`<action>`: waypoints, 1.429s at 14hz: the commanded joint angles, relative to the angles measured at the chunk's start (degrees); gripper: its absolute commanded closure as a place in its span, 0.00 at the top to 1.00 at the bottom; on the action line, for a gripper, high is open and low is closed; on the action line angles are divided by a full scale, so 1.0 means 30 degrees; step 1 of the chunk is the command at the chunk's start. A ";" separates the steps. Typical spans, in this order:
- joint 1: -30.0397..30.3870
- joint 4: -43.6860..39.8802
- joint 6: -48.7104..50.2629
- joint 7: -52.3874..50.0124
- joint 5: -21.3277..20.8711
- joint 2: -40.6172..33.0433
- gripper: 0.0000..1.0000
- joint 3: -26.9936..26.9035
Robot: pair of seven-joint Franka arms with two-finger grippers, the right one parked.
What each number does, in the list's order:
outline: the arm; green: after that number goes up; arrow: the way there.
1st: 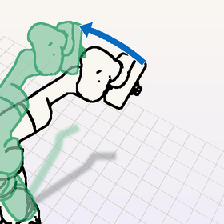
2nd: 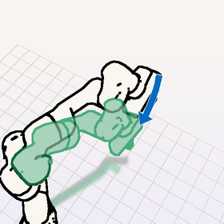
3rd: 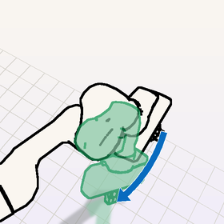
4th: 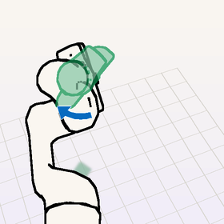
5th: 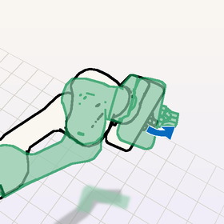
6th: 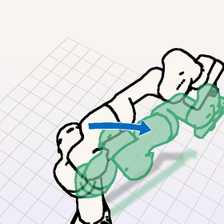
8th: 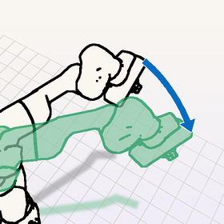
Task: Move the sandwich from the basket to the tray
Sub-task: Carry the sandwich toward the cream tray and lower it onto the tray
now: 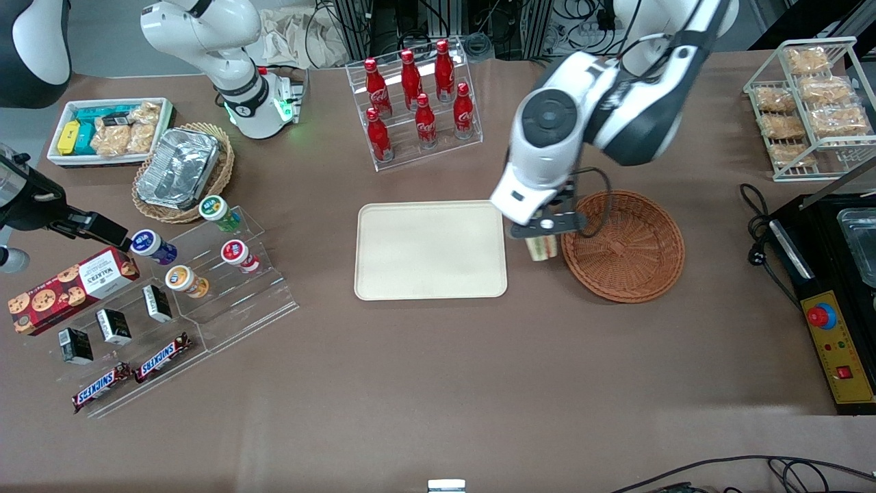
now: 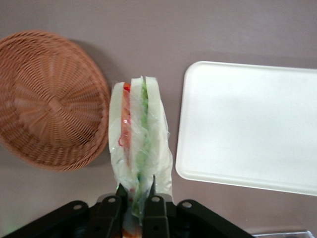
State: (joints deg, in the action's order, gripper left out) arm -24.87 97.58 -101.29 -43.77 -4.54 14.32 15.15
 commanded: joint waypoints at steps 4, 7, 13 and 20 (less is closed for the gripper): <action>-0.1667 0.1251 -0.4287 0.0557 -0.1063 0.2282 0.00 -0.0071; -0.2081 0.1310 -0.5842 0.0557 -0.1910 0.4041 0.00 -0.0100; -0.2169 0.1486 -0.6959 0.0586 -0.2178 0.5012 0.00 -0.0100; -0.1995 0.1867 -0.6523 0.0032 -0.2528 0.4575 0.99 -0.0188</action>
State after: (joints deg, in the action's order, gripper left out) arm -30.83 102.44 -121.65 -42.53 -10.56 29.56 15.06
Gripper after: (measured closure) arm 0.502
